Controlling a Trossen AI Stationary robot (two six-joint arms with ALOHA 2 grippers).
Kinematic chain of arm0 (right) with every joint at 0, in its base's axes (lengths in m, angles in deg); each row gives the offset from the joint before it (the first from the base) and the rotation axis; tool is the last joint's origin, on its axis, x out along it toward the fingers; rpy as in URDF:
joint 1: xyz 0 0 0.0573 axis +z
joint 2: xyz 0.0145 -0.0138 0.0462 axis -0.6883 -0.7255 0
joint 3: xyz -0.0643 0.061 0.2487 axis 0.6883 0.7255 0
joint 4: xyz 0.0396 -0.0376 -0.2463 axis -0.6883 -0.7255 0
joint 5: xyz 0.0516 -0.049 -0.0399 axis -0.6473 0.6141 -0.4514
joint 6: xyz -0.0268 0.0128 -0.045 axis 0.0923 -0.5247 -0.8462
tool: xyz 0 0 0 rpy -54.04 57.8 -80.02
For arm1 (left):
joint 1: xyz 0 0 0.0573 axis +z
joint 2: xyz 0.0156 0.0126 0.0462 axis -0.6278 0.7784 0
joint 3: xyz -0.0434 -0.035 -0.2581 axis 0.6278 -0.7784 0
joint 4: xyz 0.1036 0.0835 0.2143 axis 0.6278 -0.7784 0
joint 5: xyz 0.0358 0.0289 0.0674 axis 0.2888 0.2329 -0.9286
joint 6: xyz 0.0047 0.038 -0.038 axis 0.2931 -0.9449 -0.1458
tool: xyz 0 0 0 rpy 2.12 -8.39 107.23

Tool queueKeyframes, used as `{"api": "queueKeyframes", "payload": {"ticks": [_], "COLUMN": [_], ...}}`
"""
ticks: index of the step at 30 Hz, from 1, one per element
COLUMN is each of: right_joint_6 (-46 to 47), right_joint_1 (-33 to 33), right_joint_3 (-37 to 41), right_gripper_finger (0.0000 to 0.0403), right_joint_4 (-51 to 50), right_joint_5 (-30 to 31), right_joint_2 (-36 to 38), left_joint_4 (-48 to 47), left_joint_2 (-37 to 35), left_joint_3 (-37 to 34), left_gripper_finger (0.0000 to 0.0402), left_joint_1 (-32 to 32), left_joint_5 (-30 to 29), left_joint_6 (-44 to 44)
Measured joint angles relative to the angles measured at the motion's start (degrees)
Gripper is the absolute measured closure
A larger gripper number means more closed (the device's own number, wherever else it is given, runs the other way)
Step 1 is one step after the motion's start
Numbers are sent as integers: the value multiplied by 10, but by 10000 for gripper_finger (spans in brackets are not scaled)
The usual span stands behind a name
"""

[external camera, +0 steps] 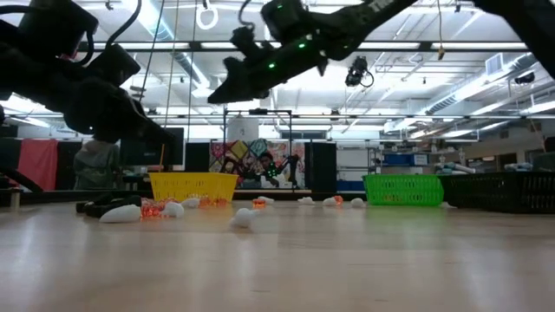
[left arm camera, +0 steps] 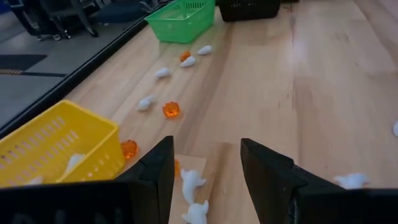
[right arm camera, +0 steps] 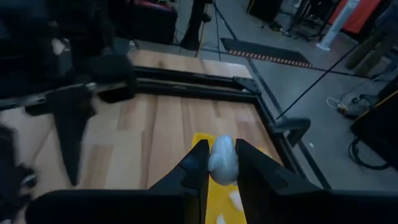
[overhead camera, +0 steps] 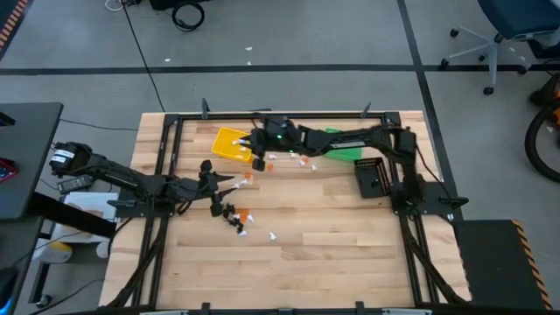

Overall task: Sort Halloween decoration
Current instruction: Put the white ghost toy into the yellow bin

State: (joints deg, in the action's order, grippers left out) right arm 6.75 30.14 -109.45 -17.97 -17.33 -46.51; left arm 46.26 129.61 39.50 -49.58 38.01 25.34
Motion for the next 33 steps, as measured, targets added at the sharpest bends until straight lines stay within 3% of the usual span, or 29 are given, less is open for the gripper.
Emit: {"api": "queueKeyframes", "payload": {"ticks": [9,16,26,33], "right_joint_6": [19,57,118,151], "right_joint_1": [-21,-42,-45,-26], "right_joint_3": [-120,-123,-95,-67], "right_gripper_finger": [331,331,331,331], "right_joint_4": [-63,-74,-69,-43], "right_joint_5": [-25,-21,-38,-34], "right_joint_2": [-77,-77,-77,-77], "left_joint_4": [-29,-36,-65,-66], "left_joint_2": [0,0,1,1], "left_joint_3": [0,0,0,0], "left_gripper_finger": [241,241,241,241], "left_joint_1": [0,0,0,0], "left_joint_5": [0,-2,-93,-97], "left_joint_6": [9,8,22,38]}}
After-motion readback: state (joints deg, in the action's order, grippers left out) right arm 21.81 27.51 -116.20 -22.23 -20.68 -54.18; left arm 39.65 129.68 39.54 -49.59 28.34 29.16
